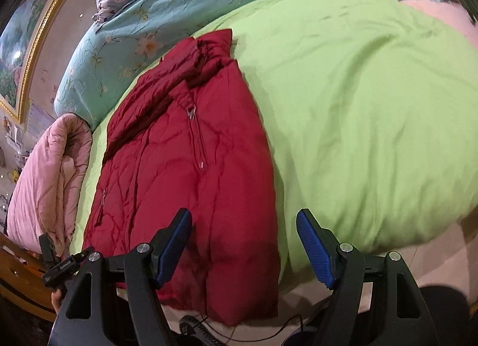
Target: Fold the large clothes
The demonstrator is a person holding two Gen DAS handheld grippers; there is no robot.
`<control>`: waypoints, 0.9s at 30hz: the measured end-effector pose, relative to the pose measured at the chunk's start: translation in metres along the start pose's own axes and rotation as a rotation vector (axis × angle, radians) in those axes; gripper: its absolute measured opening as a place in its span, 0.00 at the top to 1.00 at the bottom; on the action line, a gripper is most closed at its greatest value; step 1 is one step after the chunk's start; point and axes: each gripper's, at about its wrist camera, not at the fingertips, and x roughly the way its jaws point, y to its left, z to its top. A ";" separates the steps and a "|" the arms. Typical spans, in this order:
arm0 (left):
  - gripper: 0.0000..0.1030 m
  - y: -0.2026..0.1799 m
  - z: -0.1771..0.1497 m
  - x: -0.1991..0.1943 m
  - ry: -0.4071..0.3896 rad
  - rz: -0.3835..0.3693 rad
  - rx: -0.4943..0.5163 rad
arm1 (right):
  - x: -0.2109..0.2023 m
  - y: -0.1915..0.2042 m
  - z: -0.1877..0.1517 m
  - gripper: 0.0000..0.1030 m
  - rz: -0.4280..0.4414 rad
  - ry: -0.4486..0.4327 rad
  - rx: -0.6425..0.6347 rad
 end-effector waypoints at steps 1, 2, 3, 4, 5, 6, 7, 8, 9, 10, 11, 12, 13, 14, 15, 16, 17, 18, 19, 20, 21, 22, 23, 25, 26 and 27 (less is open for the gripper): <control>0.26 0.000 -0.005 -0.001 -0.002 -0.004 -0.008 | 0.001 0.000 -0.003 0.28 0.004 0.002 0.002; 0.26 -0.001 -0.008 -0.003 -0.005 -0.008 -0.014 | 0.001 0.001 -0.008 0.28 0.013 0.007 0.006; 0.26 -0.002 -0.010 -0.003 -0.006 -0.013 -0.019 | 0.002 0.001 -0.010 0.28 0.017 0.008 0.009; 0.26 -0.002 -0.012 -0.004 -0.008 -0.020 -0.023 | 0.003 0.002 -0.014 0.28 0.027 0.009 0.014; 0.26 -0.003 -0.015 -0.004 -0.010 -0.024 -0.024 | 0.004 0.002 -0.019 0.28 0.041 0.009 0.021; 0.26 -0.005 -0.017 -0.004 -0.010 -0.023 -0.023 | 0.005 0.002 -0.022 0.27 0.053 0.009 0.025; 0.26 -0.006 -0.019 -0.004 -0.006 -0.023 -0.021 | 0.006 0.003 -0.025 0.27 0.062 0.013 0.028; 0.26 -0.007 -0.019 -0.004 -0.003 -0.024 -0.019 | 0.006 0.003 -0.027 0.26 0.067 0.015 0.029; 0.26 -0.007 -0.020 -0.004 0.000 -0.024 -0.014 | 0.007 0.004 -0.028 0.26 0.071 0.015 0.030; 0.26 -0.007 -0.020 -0.005 -0.003 -0.027 -0.014 | 0.006 0.005 -0.029 0.26 0.078 0.016 0.030; 0.26 -0.005 -0.018 -0.006 -0.004 -0.037 -0.022 | 0.005 0.005 -0.029 0.26 0.084 0.012 0.030; 0.26 -0.003 -0.016 -0.007 -0.007 -0.047 -0.031 | 0.004 0.005 -0.029 0.26 0.093 0.008 0.033; 0.26 0.000 -0.014 -0.008 -0.012 -0.061 -0.044 | 0.002 0.005 -0.027 0.26 0.103 0.005 0.039; 0.26 0.003 -0.012 -0.008 -0.012 -0.067 -0.053 | 0.001 0.004 -0.026 0.26 0.111 0.003 0.045; 0.26 0.005 -0.011 -0.008 -0.014 -0.068 -0.059 | 0.000 0.003 -0.024 0.26 0.118 0.004 0.053; 0.26 0.007 -0.009 -0.009 -0.016 -0.069 -0.065 | 0.000 0.002 -0.022 0.26 0.125 0.001 0.061; 0.26 0.008 -0.007 -0.009 -0.016 -0.075 -0.069 | -0.001 0.002 -0.021 0.27 0.131 -0.005 0.064; 0.26 0.009 -0.006 -0.009 -0.015 -0.082 -0.070 | 0.000 0.002 -0.020 0.27 0.135 -0.005 0.059; 0.26 0.009 -0.005 -0.009 -0.016 -0.086 -0.065 | 0.001 0.003 -0.020 0.28 0.132 -0.001 0.055; 0.27 0.007 -0.005 -0.008 -0.012 -0.086 -0.059 | 0.002 0.003 -0.020 0.29 0.133 0.004 0.054; 0.28 0.006 -0.006 -0.007 -0.009 -0.083 -0.050 | 0.004 0.003 -0.020 0.30 0.136 0.008 0.056; 0.40 0.004 -0.006 -0.007 -0.012 -0.073 -0.038 | 0.006 0.003 -0.021 0.38 0.135 0.011 0.057; 0.54 0.002 -0.007 -0.006 -0.013 -0.067 -0.029 | 0.008 0.002 -0.021 0.44 0.129 0.018 0.056; 0.68 -0.001 -0.006 -0.007 -0.016 -0.069 -0.015 | 0.009 0.002 -0.022 0.61 0.130 0.024 0.053; 0.75 -0.002 -0.005 -0.007 -0.020 -0.069 -0.007 | 0.009 0.002 -0.022 0.63 0.139 0.021 0.052; 0.78 -0.004 -0.005 -0.009 -0.026 -0.068 0.007 | 0.007 0.002 -0.022 0.69 0.149 0.018 0.050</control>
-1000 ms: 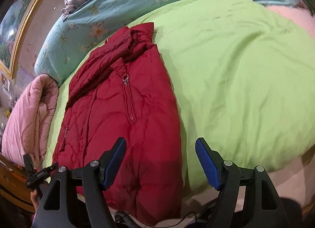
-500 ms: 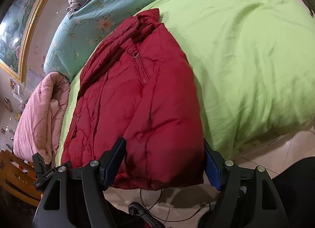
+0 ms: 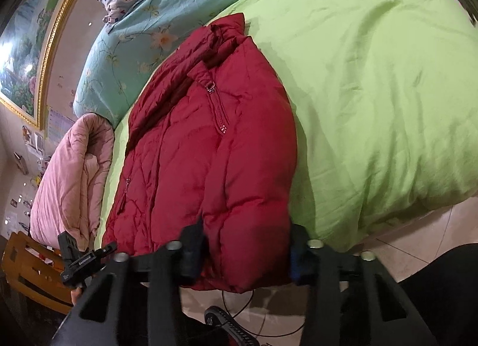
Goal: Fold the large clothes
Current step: 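Carry the held hem with both grippers over the jacket toward the collar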
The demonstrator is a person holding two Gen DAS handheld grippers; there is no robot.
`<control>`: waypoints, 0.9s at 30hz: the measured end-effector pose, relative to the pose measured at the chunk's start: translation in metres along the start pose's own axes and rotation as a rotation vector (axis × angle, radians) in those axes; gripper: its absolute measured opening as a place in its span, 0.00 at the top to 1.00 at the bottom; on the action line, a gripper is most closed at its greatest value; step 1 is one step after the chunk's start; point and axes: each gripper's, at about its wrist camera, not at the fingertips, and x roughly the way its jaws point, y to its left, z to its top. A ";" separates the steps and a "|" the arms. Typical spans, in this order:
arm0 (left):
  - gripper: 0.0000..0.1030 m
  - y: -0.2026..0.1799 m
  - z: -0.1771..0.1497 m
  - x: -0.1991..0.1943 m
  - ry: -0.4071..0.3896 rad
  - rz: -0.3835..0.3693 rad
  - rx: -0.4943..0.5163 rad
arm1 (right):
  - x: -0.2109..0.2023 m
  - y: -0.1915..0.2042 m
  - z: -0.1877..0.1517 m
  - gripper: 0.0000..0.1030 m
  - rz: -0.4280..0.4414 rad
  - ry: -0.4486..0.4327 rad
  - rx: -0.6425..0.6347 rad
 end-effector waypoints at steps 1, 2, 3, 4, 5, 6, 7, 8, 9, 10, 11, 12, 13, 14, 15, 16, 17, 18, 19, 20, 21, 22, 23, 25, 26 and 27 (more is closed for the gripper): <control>0.81 -0.003 0.000 -0.002 -0.009 0.004 0.015 | -0.001 0.002 0.001 0.73 0.001 -0.001 -0.008; 0.84 -0.005 0.000 -0.004 -0.018 0.006 0.027 | -0.001 0.004 0.001 0.75 0.000 -0.003 -0.019; 0.84 -0.008 0.000 -0.007 -0.028 0.009 0.044 | -0.002 0.009 0.001 0.79 0.003 -0.005 -0.041; 0.85 -0.011 0.001 -0.010 -0.038 0.011 0.057 | -0.004 0.014 0.002 0.81 0.004 -0.009 -0.062; 0.86 -0.014 0.002 -0.014 -0.051 0.006 0.066 | -0.006 0.019 0.003 0.81 0.010 -0.016 -0.079; 0.86 -0.016 0.003 -0.017 -0.059 0.001 0.068 | -0.009 0.022 0.004 0.82 0.020 -0.025 -0.089; 0.86 -0.018 0.005 -0.020 -0.069 -0.009 0.068 | -0.012 0.025 0.005 0.83 0.035 -0.033 -0.094; 0.87 -0.019 0.007 -0.025 -0.082 -0.022 0.068 | -0.015 0.027 0.007 0.83 0.054 -0.041 -0.098; 0.87 -0.020 0.010 -0.029 -0.096 -0.033 0.068 | -0.018 0.029 0.008 0.83 0.068 -0.050 -0.101; 0.87 -0.022 0.013 -0.033 -0.109 -0.040 0.069 | -0.019 0.030 0.010 0.84 0.074 -0.054 -0.103; 0.87 -0.024 0.015 -0.036 -0.117 -0.042 0.073 | -0.022 0.034 0.011 0.84 0.083 -0.063 -0.109; 0.87 -0.026 0.017 -0.040 -0.129 -0.044 0.078 | -0.023 0.036 0.013 0.84 0.088 -0.069 -0.114; 0.87 -0.028 0.020 -0.043 -0.137 -0.047 0.081 | -0.023 0.038 0.014 0.84 0.092 -0.074 -0.116; 0.87 -0.030 0.022 -0.047 -0.148 -0.051 0.086 | -0.025 0.040 0.016 0.84 0.101 -0.084 -0.121; 0.87 -0.032 0.024 -0.051 -0.158 -0.053 0.093 | -0.027 0.042 0.017 0.84 0.108 -0.092 -0.125; 0.87 -0.034 0.026 -0.053 -0.168 -0.052 0.099 | -0.028 0.044 0.018 0.85 0.112 -0.098 -0.127; 0.87 -0.036 0.029 -0.056 -0.178 -0.053 0.105 | -0.030 0.047 0.021 0.85 0.117 -0.107 -0.131; 0.87 -0.038 0.032 -0.059 -0.189 -0.055 0.111 | -0.031 0.050 0.023 0.85 0.122 -0.115 -0.135; 0.87 -0.039 0.035 -0.062 -0.199 -0.057 0.117 | -0.033 0.052 0.025 0.85 0.129 -0.123 -0.141; 0.87 -0.040 0.039 -0.064 -0.207 -0.059 0.123 | -0.034 0.055 0.028 0.85 0.134 -0.131 -0.146; 0.87 -0.043 0.043 -0.066 -0.218 -0.058 0.129 | -0.035 0.057 0.031 0.85 0.139 -0.138 -0.152; 0.87 -0.046 0.045 -0.066 -0.224 -0.057 0.132 | -0.036 0.060 0.034 0.85 0.144 -0.144 -0.158; 0.87 -0.048 0.049 -0.068 -0.233 -0.060 0.137 | -0.036 0.063 0.038 0.85 0.150 -0.150 -0.163; 0.87 -0.052 0.056 -0.070 -0.247 -0.059 0.145 | -0.038 0.068 0.043 0.85 0.161 -0.160 -0.172; 0.87 -0.053 0.058 -0.071 -0.252 -0.060 0.149 | -0.038 0.072 0.048 0.85 0.167 -0.165 -0.179; 0.87 -0.054 0.062 -0.073 -0.258 -0.061 0.155 | -0.039 0.076 0.053 0.85 0.171 -0.171 -0.189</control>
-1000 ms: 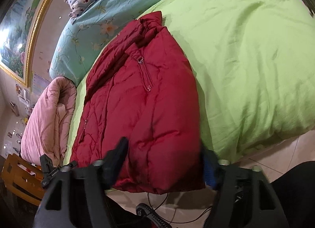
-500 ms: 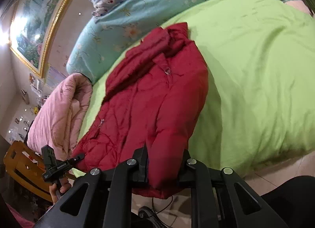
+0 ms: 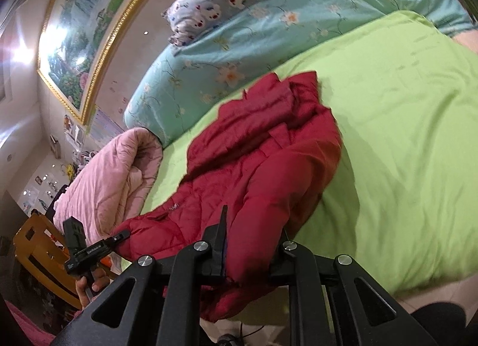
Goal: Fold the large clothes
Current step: 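Carry the held hem with both grippers over the jacket toward the collar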
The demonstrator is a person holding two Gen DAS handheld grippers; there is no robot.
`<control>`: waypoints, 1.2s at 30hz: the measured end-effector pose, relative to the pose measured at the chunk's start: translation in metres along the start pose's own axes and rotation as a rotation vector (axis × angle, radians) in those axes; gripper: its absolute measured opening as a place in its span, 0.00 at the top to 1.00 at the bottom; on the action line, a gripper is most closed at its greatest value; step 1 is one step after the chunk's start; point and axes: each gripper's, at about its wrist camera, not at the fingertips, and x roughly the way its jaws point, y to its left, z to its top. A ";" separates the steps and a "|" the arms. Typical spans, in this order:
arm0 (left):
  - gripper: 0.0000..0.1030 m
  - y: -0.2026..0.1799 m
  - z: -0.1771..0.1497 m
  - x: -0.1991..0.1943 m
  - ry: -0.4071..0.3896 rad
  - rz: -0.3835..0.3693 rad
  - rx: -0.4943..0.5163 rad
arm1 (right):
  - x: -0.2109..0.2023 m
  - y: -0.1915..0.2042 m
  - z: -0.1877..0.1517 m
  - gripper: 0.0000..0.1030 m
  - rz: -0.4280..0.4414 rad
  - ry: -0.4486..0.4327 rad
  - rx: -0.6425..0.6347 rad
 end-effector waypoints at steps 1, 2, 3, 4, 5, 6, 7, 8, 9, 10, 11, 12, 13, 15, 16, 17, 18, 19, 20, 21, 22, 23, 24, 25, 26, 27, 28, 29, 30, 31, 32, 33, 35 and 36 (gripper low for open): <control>0.87 -0.001 0.005 0.000 -0.007 -0.001 0.005 | 0.002 0.003 0.005 0.85 0.002 -0.003 -0.011; 0.87 -0.002 0.010 0.001 -0.013 -0.003 0.009 | 0.003 0.005 0.010 0.85 0.004 -0.004 -0.020; 0.87 -0.004 0.015 0.001 -0.020 -0.004 0.013 | 0.006 0.009 0.016 0.85 0.007 -0.006 -0.033; 0.87 -0.005 0.019 0.002 -0.026 -0.004 0.019 | 0.007 0.011 0.020 0.85 0.010 -0.007 -0.042; 0.87 -0.006 0.025 0.002 -0.034 -0.002 0.023 | 0.009 0.015 0.028 0.85 0.014 -0.015 -0.056; 0.87 -0.007 0.031 0.004 -0.041 -0.002 0.026 | 0.011 0.017 0.034 0.85 0.019 -0.021 -0.062; 0.87 -0.008 0.038 0.006 -0.049 -0.003 0.029 | 0.013 0.019 0.039 0.85 0.023 -0.027 -0.068; 0.87 -0.009 0.044 0.006 -0.056 -0.003 0.031 | 0.016 0.021 0.047 0.85 0.025 -0.036 -0.075; 0.87 -0.010 0.051 0.008 -0.065 -0.002 0.032 | 0.018 0.023 0.054 0.85 0.028 -0.045 -0.082; 0.87 -0.010 0.059 0.010 -0.073 0.000 0.033 | 0.020 0.024 0.058 0.85 0.031 -0.049 -0.086; 0.87 -0.011 0.066 0.012 -0.081 0.001 0.035 | 0.025 0.026 0.068 0.85 0.035 -0.059 -0.089; 0.87 -0.012 0.071 0.014 -0.088 0.003 0.035 | 0.029 0.027 0.075 0.85 0.035 -0.065 -0.091; 0.87 -0.013 0.079 0.017 -0.094 0.006 0.034 | 0.033 0.027 0.083 0.85 0.037 -0.070 -0.090; 0.87 -0.013 0.092 0.023 -0.101 0.008 0.028 | 0.041 0.026 0.098 0.85 0.042 -0.077 -0.077; 0.87 -0.013 0.099 0.027 -0.106 0.010 0.028 | 0.046 0.025 0.106 0.85 0.044 -0.079 -0.072; 0.87 -0.014 0.104 0.030 -0.109 0.012 0.031 | 0.051 0.024 0.113 0.85 0.043 -0.081 -0.070; 0.87 -0.015 0.110 0.033 -0.113 0.015 0.032 | 0.054 0.023 0.118 0.86 0.043 -0.081 -0.071; 0.87 -0.015 0.117 0.037 -0.116 0.015 0.033 | 0.060 0.023 0.128 0.86 0.038 -0.083 -0.074; 0.87 -0.015 0.122 0.040 -0.119 0.014 0.034 | 0.065 0.023 0.134 0.86 0.034 -0.083 -0.078; 0.87 -0.015 0.130 0.045 -0.122 0.016 0.033 | 0.069 0.023 0.141 0.86 0.032 -0.084 -0.083; 0.87 -0.015 0.135 0.049 -0.121 0.017 0.033 | 0.074 0.023 0.148 0.86 0.029 -0.083 -0.087; 0.87 -0.014 0.142 0.055 -0.119 0.018 0.029 | 0.078 0.021 0.153 0.86 0.028 -0.083 -0.088; 0.87 -0.012 0.146 0.059 -0.117 0.020 0.028 | 0.084 0.021 0.160 0.86 0.024 -0.082 -0.089; 0.87 -0.011 0.151 0.065 -0.113 0.023 0.027 | 0.090 0.020 0.165 0.86 0.022 -0.080 -0.088; 0.87 -0.011 0.156 0.070 -0.110 0.029 0.027 | 0.094 0.019 0.170 0.86 0.021 -0.080 -0.087; 0.87 -0.010 0.159 0.074 -0.109 0.033 0.027 | 0.099 0.017 0.175 0.86 0.019 -0.078 -0.086; 0.87 -0.009 0.163 0.077 -0.108 0.036 0.028 | 0.106 0.015 0.181 0.86 0.015 -0.076 -0.083; 0.87 -0.009 0.167 0.082 -0.107 0.039 0.031 | 0.109 0.013 0.184 0.86 0.014 -0.075 -0.083; 0.87 -0.009 0.172 0.087 -0.106 0.045 0.034 | 0.115 0.011 0.190 0.86 0.005 -0.074 -0.083; 0.87 -0.008 0.177 0.092 -0.104 0.050 0.035 | 0.119 0.010 0.193 0.86 0.002 -0.073 -0.085; 0.87 -0.008 0.181 0.097 -0.103 0.054 0.036 | 0.125 0.009 0.198 0.86 -0.004 -0.072 -0.083; 0.87 -0.007 0.185 0.102 -0.101 0.058 0.037 | 0.130 0.006 0.202 0.86 -0.007 -0.070 -0.078; 0.87 -0.006 0.194 0.114 -0.096 0.067 0.036 | 0.141 0.002 0.211 0.86 -0.015 -0.068 -0.069; 0.87 -0.005 0.197 0.119 -0.093 0.071 0.036 | 0.146 -0.001 0.215 0.86 -0.019 -0.066 -0.064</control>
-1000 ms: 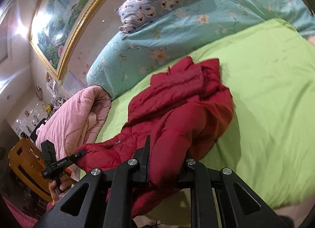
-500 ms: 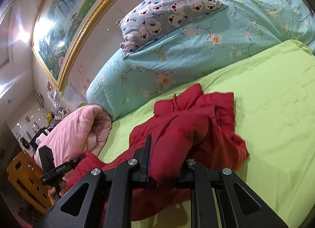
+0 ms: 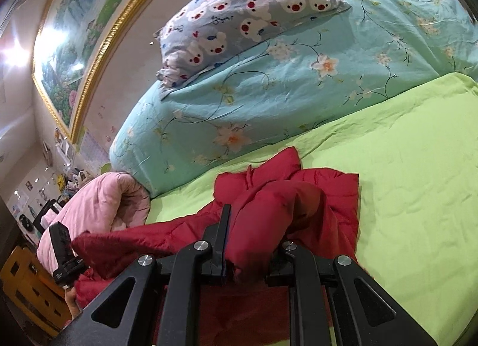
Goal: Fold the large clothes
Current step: 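Carry the held hem with both grippers over the jacket toward the collar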
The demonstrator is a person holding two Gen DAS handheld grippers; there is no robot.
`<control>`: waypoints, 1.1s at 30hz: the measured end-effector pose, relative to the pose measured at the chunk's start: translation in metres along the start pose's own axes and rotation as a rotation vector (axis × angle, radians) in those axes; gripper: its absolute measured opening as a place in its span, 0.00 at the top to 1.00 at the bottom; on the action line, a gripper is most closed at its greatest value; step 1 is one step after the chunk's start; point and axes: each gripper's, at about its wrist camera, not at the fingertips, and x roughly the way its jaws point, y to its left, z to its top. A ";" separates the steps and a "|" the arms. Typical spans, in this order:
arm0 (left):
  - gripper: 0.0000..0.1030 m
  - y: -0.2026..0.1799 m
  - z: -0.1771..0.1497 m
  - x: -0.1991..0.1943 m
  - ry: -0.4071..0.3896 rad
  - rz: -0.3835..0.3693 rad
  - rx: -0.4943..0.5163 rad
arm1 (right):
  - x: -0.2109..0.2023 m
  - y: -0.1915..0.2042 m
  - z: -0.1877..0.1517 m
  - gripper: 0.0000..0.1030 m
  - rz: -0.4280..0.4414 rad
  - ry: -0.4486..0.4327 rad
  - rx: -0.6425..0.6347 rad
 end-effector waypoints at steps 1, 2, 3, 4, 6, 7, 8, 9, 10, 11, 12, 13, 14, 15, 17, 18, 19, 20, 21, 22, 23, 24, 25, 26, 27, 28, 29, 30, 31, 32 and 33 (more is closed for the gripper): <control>0.87 0.000 0.003 0.006 0.004 0.005 0.000 | 0.005 -0.003 0.003 0.86 -0.003 0.001 0.006; 0.87 0.001 0.007 0.014 0.010 0.012 -0.002 | 0.012 -0.006 0.008 0.86 -0.009 0.004 0.016; 0.87 0.002 0.010 0.019 0.013 0.015 -0.005 | 0.016 -0.009 0.011 0.86 -0.011 0.005 0.019; 0.87 0.003 0.013 0.025 0.018 0.018 -0.010 | 0.022 -0.011 0.014 0.86 -0.017 0.006 0.023; 0.87 0.006 0.018 0.035 0.023 0.020 -0.019 | 0.034 -0.017 0.021 0.86 -0.030 0.007 0.030; 0.87 0.008 0.021 0.040 0.027 0.022 -0.025 | 0.040 -0.019 0.023 0.86 -0.036 0.008 0.032; 0.87 0.009 0.023 0.045 0.030 0.024 -0.030 | 0.045 -0.021 0.026 0.86 -0.039 0.009 0.035; 0.87 0.011 0.025 0.050 0.034 0.025 -0.034 | 0.050 -0.024 0.028 0.86 -0.042 0.011 0.038; 0.87 0.012 0.027 0.055 0.038 0.026 -0.038 | 0.054 -0.026 0.029 0.86 -0.045 0.013 0.040; 0.87 0.013 0.029 0.059 0.042 0.027 -0.042 | 0.058 -0.029 0.031 0.86 -0.050 0.014 0.042; 0.87 0.015 0.031 0.064 0.047 0.027 -0.045 | 0.062 -0.031 0.033 0.86 -0.055 0.015 0.046; 0.87 0.017 0.033 0.069 0.053 0.023 -0.050 | 0.065 -0.034 0.034 0.86 -0.058 0.016 0.049; 0.87 0.019 0.035 0.072 0.057 0.020 -0.055 | 0.068 -0.035 0.036 0.86 -0.060 0.018 0.051; 0.87 0.020 0.037 0.077 0.062 0.020 -0.059 | 0.072 -0.038 0.038 0.86 -0.065 0.020 0.056; 0.87 0.023 0.042 0.085 0.069 0.034 -0.057 | 0.079 -0.044 0.042 0.86 -0.076 0.026 0.062; 0.87 0.024 0.044 0.088 0.070 0.041 -0.055 | 0.081 -0.046 0.044 0.86 -0.082 0.027 0.063; 0.87 0.025 0.047 0.092 0.071 0.048 -0.051 | 0.084 -0.048 0.046 0.86 -0.087 0.027 0.063; 0.87 0.026 0.049 0.095 0.073 0.054 -0.049 | 0.087 -0.049 0.049 0.86 -0.094 0.026 0.064; 0.87 0.026 0.051 0.099 0.076 0.059 -0.048 | 0.090 -0.051 0.051 0.86 -0.097 0.025 0.066; 0.87 0.027 0.053 0.103 0.079 0.062 -0.049 | 0.092 -0.053 0.053 0.86 -0.099 0.025 0.070; 0.87 0.027 0.054 0.107 0.083 0.066 -0.049 | 0.095 -0.053 0.055 0.86 -0.101 0.026 0.073; 0.87 0.027 0.055 0.110 0.085 0.069 -0.048 | 0.098 -0.054 0.057 0.86 -0.103 0.026 0.073; 0.87 0.027 0.056 0.115 0.088 0.075 -0.044 | 0.101 -0.054 0.058 0.86 -0.107 0.027 0.072; 0.87 0.028 0.057 0.118 0.089 0.079 -0.042 | 0.103 -0.055 0.059 0.86 -0.110 0.027 0.072; 0.87 0.028 0.059 0.123 0.092 0.084 -0.039 | 0.106 -0.056 0.060 0.86 -0.113 0.027 0.072; 0.87 0.029 0.060 0.127 0.097 0.087 -0.040 | 0.108 -0.058 0.061 0.86 -0.116 0.027 0.074; 0.87 0.030 0.062 0.131 0.101 0.088 -0.043 | 0.111 -0.059 0.062 0.86 -0.119 0.027 0.077; 0.87 0.031 0.063 0.135 0.107 0.090 -0.048 | 0.113 -0.060 0.064 0.86 -0.121 0.027 0.079; 0.87 0.032 0.065 0.140 0.113 0.091 -0.051 | 0.116 -0.061 0.064 0.86 -0.124 0.027 0.080; 0.87 0.033 0.067 0.143 0.118 0.092 -0.053 | 0.118 -0.062 0.065 0.86 -0.126 0.027 0.080; 0.87 0.033 0.068 0.146 0.120 0.094 -0.051 | 0.121 -0.063 0.067 0.86 -0.130 0.026 0.082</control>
